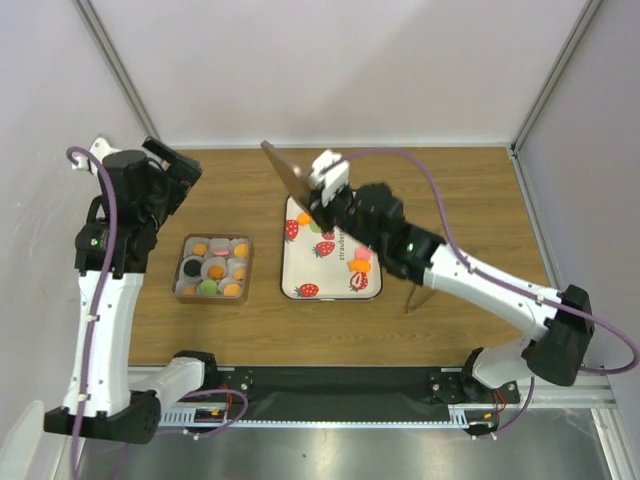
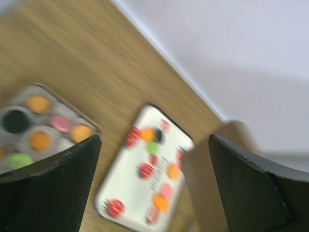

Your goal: Pack the cookies

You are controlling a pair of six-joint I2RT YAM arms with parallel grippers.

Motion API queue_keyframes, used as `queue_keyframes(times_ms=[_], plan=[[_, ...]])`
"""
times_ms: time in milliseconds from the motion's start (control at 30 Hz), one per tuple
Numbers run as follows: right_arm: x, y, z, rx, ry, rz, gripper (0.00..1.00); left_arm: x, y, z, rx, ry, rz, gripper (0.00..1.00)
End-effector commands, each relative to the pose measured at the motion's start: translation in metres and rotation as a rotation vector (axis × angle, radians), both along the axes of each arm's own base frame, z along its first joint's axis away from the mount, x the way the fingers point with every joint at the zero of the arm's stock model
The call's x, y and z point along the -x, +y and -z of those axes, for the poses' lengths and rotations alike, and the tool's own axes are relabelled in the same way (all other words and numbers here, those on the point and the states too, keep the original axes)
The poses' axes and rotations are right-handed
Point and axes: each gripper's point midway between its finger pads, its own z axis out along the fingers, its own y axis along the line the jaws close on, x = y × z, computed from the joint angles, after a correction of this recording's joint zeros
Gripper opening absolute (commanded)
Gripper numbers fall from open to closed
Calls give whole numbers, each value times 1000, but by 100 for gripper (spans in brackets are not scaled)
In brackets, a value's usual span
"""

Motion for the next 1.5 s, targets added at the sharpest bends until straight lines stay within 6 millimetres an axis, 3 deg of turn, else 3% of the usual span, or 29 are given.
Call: queue_keyframes(times_ms=[0,67,100,133,167,200,233,267,333,367,433,467,533,600,667,700,867,1033,1133,1467], plan=[[0,22,-25,-275,291,-258,0,-12,70,25,-159,13,-222,100],[-2,32,-32,-386,419,-363,0,-17,88,61,-168,98,-246,100],[-16,26,-33,-423,453,-370,0,-19,102,76,-179,142,-276,99],[-25,35,-31,-507,535,-403,0,-18,109,97,-184,199,-297,100],[-23,38,-30,-529,577,-467,0,-18,117,107,-191,227,-324,100],[-34,36,-40,-588,558,-495,0,-16,128,118,-190,258,-354,100],[-40,39,-37,-627,602,-515,0,-15,133,130,-200,284,-367,100],[-44,47,-20,-672,726,-541,0,-14,138,136,-209,303,-384,100],[-49,50,-28,-769,736,-612,0,-12,149,149,-225,331,-406,100],[-56,57,-12,-819,841,-611,0,-11,152,154,-224,347,-414,100],[-55,63,-19,-885,836,-671,0,-8,157,166,-223,379,-417,100],[-64,70,-5,-928,906,-652,0,-6,159,170,-221,396,-421,100],[-66,81,-5,-967,932,-659,0,-1,163,176,-219,417,-431,100],[-72,95,18,-990,1014,-637,0,7,173,173,-227,419,-461,100],[-70,105,24,-1021,1041,-642,0,16,180,169,-240,419,-492,100],[-73,112,38,-1034,1081,-633,0,18,181,168,-245,416,-500,100],[-68,146,60,-1071,1166,-641,0,24,180,183,-237,430,-507,100],[-62,176,95,-1086,1235,-609,0,29,179,181,-270,409,-489,100],[-58,192,99,-1073,1251,-608,0,29,175,178,-267,383,-470,100],[-56,215,132,-1065,1307,-492,0,25,173,180,-257,398,-452,100]])
